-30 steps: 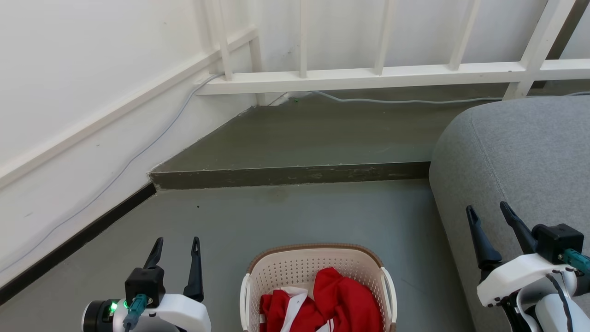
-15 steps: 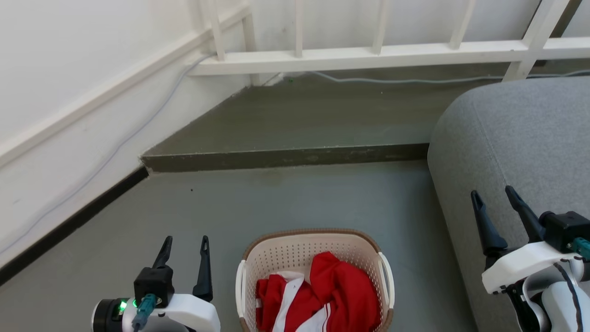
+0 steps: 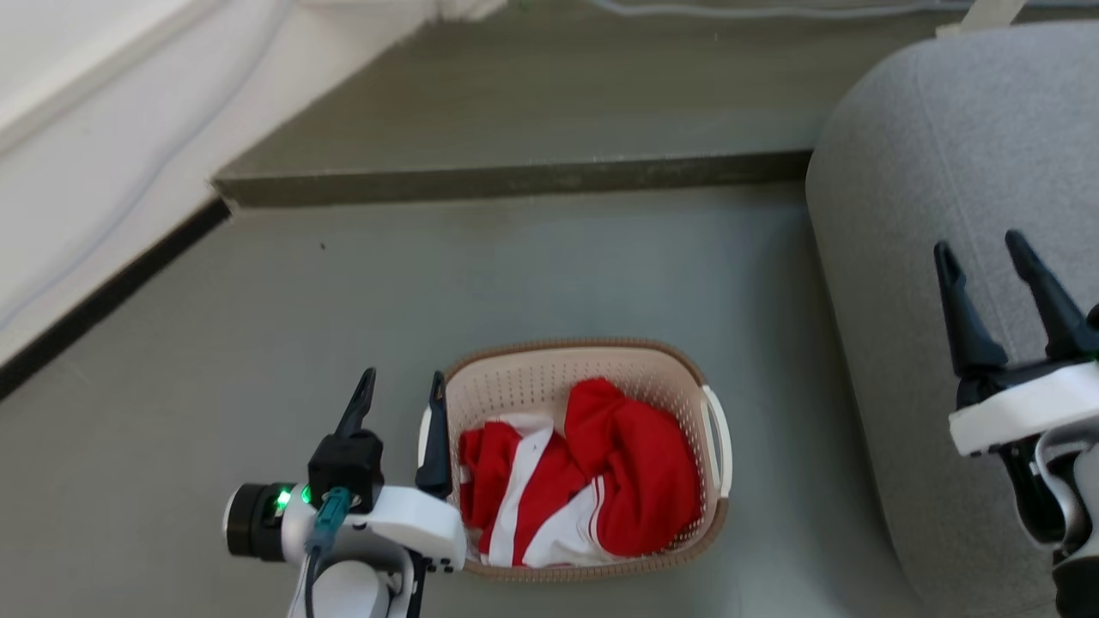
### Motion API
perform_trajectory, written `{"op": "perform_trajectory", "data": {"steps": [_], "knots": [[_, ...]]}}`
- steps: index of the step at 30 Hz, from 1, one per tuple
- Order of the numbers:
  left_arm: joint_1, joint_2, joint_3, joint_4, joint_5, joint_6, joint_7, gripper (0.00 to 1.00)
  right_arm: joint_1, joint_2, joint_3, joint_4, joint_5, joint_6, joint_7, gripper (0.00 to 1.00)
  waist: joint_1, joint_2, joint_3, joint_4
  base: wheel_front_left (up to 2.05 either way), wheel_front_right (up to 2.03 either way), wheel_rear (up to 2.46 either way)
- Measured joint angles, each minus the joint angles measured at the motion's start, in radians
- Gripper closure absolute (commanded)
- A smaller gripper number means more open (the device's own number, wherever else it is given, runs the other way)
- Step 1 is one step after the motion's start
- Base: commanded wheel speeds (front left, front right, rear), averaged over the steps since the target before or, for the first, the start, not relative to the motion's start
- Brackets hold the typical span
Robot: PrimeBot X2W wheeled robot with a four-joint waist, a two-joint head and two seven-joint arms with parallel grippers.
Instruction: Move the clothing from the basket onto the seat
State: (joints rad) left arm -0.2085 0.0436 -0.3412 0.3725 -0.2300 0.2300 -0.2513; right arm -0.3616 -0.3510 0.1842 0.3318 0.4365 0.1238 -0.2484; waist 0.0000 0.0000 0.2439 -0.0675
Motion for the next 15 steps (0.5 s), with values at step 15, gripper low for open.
{"op": "perform_trajectory", "data": {"steps": [15], "knots": [[-0.217, 0.001, -0.182, 0.079, -0.114, 0.057, 0.000, 0.00, -0.150, -0.060, -0.022, -0.123, 0.052, 0.000, -0.001, 0.00, 0.0000, 0.0000, 0.258, -0.023, 0.00, 0.00, 0.00]]}}
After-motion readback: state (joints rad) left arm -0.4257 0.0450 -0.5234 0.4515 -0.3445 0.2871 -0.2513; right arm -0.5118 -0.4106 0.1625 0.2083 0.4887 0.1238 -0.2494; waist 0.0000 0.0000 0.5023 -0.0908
